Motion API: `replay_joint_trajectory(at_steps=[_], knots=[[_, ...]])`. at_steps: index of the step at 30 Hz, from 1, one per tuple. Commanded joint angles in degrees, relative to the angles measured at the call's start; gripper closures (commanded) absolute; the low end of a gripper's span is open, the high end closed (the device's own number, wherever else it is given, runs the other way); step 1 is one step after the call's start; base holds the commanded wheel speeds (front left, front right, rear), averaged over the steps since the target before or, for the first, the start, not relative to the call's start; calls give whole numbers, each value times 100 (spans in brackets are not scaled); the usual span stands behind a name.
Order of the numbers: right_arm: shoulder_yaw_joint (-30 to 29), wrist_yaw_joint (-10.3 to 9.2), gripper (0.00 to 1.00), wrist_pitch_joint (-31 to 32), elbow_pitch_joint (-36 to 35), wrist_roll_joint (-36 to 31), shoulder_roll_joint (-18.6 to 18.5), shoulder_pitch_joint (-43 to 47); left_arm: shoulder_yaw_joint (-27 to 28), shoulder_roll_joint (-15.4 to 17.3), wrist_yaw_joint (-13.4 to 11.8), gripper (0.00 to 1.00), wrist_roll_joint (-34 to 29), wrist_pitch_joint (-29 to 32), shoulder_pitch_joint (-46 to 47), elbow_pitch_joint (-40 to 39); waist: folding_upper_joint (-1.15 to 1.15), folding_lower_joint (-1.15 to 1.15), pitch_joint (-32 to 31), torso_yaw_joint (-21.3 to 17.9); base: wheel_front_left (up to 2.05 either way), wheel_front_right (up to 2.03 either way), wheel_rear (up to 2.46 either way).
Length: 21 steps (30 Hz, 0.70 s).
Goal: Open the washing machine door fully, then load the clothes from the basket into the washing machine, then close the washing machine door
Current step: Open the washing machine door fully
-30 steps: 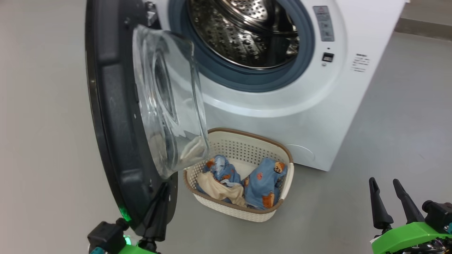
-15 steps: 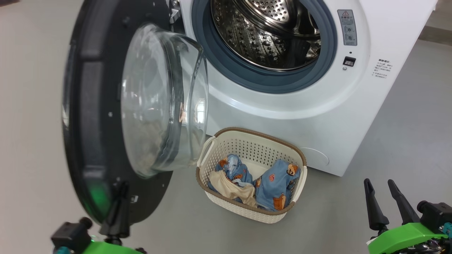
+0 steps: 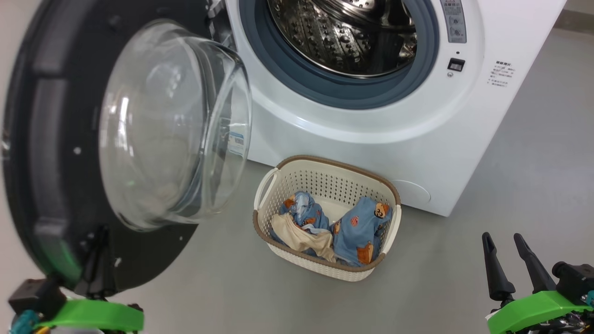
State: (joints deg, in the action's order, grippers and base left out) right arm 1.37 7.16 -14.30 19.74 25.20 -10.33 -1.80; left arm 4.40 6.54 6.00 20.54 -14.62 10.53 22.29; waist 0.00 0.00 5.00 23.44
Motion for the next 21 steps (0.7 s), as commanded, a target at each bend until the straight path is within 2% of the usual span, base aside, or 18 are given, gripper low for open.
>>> replay_joint_trajectory(at_steps=[1,21], knots=[[109,33,0,-70,-151,-33,-83,-195,370,280,-55,100,-78,-38,377,-47,0,0,86,-44,0,0,0],[138,33,0,-70,-187,-99,-230,-536,1699,793,-62,100,-466,-38,1203,777,0,0,762,-119,0,0,0]])
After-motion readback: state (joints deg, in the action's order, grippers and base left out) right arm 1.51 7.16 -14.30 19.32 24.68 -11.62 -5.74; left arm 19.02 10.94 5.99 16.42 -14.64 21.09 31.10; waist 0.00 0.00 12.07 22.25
